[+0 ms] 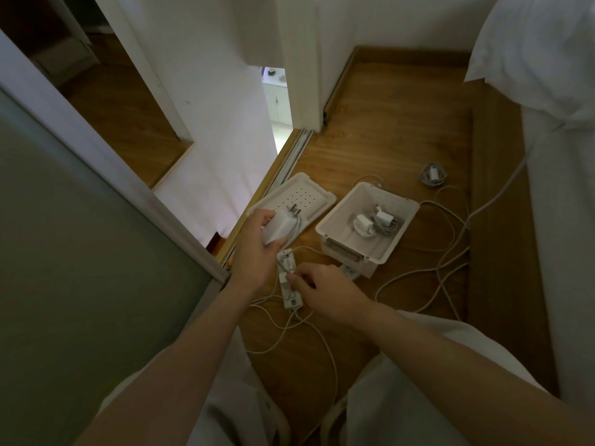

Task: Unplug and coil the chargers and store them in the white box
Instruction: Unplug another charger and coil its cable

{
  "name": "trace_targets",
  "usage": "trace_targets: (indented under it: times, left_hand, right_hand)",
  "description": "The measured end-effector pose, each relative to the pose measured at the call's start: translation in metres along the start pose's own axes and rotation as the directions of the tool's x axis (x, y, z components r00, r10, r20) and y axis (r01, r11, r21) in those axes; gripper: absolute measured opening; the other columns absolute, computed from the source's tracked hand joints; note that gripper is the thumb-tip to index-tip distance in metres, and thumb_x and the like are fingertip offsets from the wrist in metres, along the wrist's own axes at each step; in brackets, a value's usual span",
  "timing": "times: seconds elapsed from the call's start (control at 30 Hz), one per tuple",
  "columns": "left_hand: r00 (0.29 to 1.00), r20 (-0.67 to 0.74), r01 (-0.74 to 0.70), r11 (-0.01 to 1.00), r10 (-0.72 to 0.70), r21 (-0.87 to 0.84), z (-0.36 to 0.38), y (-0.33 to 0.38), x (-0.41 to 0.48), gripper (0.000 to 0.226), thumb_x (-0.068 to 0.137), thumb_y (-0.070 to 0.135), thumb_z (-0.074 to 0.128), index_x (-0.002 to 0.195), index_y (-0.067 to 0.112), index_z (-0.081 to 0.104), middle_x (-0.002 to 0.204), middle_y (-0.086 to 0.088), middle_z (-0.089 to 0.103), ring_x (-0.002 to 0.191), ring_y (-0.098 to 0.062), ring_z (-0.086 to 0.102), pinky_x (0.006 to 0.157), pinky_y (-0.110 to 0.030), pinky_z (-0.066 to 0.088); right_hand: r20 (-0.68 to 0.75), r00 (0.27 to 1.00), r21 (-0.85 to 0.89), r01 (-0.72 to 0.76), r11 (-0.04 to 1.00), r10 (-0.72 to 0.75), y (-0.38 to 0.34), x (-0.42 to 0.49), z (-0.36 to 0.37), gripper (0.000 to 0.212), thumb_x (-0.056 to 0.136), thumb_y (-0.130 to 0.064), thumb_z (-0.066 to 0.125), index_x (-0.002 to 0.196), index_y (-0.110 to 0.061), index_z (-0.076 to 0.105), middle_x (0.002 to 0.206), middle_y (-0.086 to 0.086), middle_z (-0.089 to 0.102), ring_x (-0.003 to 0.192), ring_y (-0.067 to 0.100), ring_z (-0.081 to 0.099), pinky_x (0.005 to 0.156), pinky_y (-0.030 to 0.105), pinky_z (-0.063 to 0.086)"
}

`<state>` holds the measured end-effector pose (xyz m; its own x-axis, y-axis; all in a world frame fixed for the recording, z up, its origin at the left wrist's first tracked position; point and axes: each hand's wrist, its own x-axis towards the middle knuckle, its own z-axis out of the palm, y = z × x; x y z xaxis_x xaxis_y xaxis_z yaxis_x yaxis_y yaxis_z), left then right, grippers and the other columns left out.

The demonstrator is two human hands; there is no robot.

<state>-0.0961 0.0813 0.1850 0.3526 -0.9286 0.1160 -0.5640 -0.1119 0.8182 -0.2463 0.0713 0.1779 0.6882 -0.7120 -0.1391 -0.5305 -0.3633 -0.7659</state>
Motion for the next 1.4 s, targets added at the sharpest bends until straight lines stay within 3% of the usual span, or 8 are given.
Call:
trace_targets:
  times: [0.13, 0.37, 0.53, 0.73, 0.9, 1.1, 1.23, 1.4]
  left_hand:
    - [0.999, -0.040, 0.007, 0.996, -0.004, 0.085, -0.006, -0.011, 0.003, 0.038, 0.083, 0.010, 0.068, 0.108, 0.024, 0.044, 0.114, 0.006, 0.050, 0.111, -0.017, 0.052, 0.086, -0.031, 0.053]
    - [0.998, -0.058, -0.014, 0.952, 0.033, 0.305, -0.019, -0.029, 0.007, 0.027, 0.090, 0.011, 0.060, 0.114, 0.016, 0.051, 0.114, -0.006, 0.054, 0.103, -0.021, 0.049, 0.087, -0.046, 0.050]
    - [0.977, 0.213, -0.110, 0.877, 0.010, 0.468, -0.019, -0.036, -0.001, 0.030, 0.085, 0.009, 0.064, 0.108, 0.025, 0.054, 0.114, 0.001, 0.060, 0.104, -0.023, 0.054, 0.096, -0.047, 0.040]
    - [0.914, 0.404, -0.149, 0.963, 0.046, 0.226, -0.004, -0.021, -0.012, 0.028, 0.083, 0.013, 0.066, 0.101, 0.031, 0.053, 0.108, 0.008, 0.060, 0.103, -0.016, 0.056, 0.085, -0.040, 0.052]
    - [0.904, 0.425, -0.065, 0.997, 0.046, 0.032, -0.005, -0.008, -0.013, 0.041, 0.081, 0.010, 0.069, 0.096, 0.044, 0.052, 0.102, 0.016, 0.059, 0.096, -0.006, 0.058, 0.079, -0.033, 0.054]
    - [0.910, 0.415, 0.112, 0.967, -0.008, -0.227, -0.005, 0.004, -0.015, 0.038, 0.082, -0.003, 0.064, 0.110, 0.021, 0.056, 0.111, 0.001, 0.063, 0.099, -0.011, 0.063, 0.077, -0.027, 0.055]
    - [0.919, 0.393, 0.088, 0.992, -0.044, -0.094, -0.011, 0.002, -0.012, 0.034, 0.082, 0.001, 0.066, 0.108, 0.020, 0.054, 0.105, 0.004, 0.059, 0.093, -0.009, 0.062, 0.071, -0.019, 0.054]
    - [0.849, 0.524, 0.101, 0.994, -0.063, -0.043, -0.022, 0.003, -0.013, 0.035, 0.083, 0.000, 0.064, 0.111, 0.020, 0.054, 0.108, 0.003, 0.058, 0.094, -0.009, 0.062, 0.073, -0.021, 0.055]
  right_hand:
    - [0.115, 0.992, 0.057, -0.054, 0.997, 0.047, 0.001, -0.003, -0.003, 0.025, 0.096, -0.036, 0.046, 0.088, -0.014, 0.056, 0.076, -0.001, 0.056, 0.065, 0.013, 0.052, 0.061, 0.027, 0.044]
    - [0.137, 0.981, -0.048, -0.131, 0.990, 0.137, 0.009, -0.005, -0.005, 0.023, 0.100, -0.026, 0.038, 0.111, -0.016, 0.056, 0.086, -0.002, 0.056, 0.070, 0.011, 0.051, 0.064, 0.025, 0.044]
    - [-0.056, 0.997, -0.109, 0.039, 0.993, -0.045, 0.010, -0.001, -0.024, 0.023, 0.097, -0.021, 0.043, 0.107, -0.016, 0.063, 0.100, -0.002, 0.056, 0.090, 0.011, 0.051, 0.080, 0.024, 0.043]
    - [-0.303, 0.952, -0.003, 0.046, 0.999, -0.044, 0.029, 0.010, -0.041, 0.009, 0.094, -0.021, 0.051, 0.088, -0.018, 0.058, 0.085, -0.007, 0.050, 0.082, 0.009, 0.046, 0.074, 0.025, 0.039]
    - [-0.307, 0.951, 0.195, 0.031, 0.980, 0.030, 0.030, 0.010, -0.048, 0.011, 0.093, -0.018, 0.053, 0.082, -0.014, 0.054, 0.076, -0.007, 0.053, 0.073, 0.010, 0.049, 0.064, 0.018, 0.037]
    - [-0.298, 0.953, 0.266, 0.026, 0.964, 0.056, 0.029, 0.014, -0.042, 0.024, 0.098, -0.018, 0.043, 0.075, -0.022, 0.050, 0.072, -0.005, 0.053, 0.068, 0.011, 0.047, 0.061, 0.016, 0.037]
    - [-0.467, 0.882, 0.248, 0.070, 0.966, 0.056, 0.025, 0.012, -0.048, 0.021, 0.097, -0.015, 0.043, 0.078, -0.018, 0.051, 0.074, -0.005, 0.054, 0.072, 0.013, 0.051, 0.066, 0.022, 0.041]
    - [-0.449, 0.893, 0.216, 0.081, 0.973, 0.025, 0.027, 0.010, -0.046, 0.019, 0.096, -0.014, 0.044, 0.082, -0.009, 0.055, 0.079, 0.006, 0.058, 0.079, 0.025, 0.056, 0.073, 0.038, 0.047]
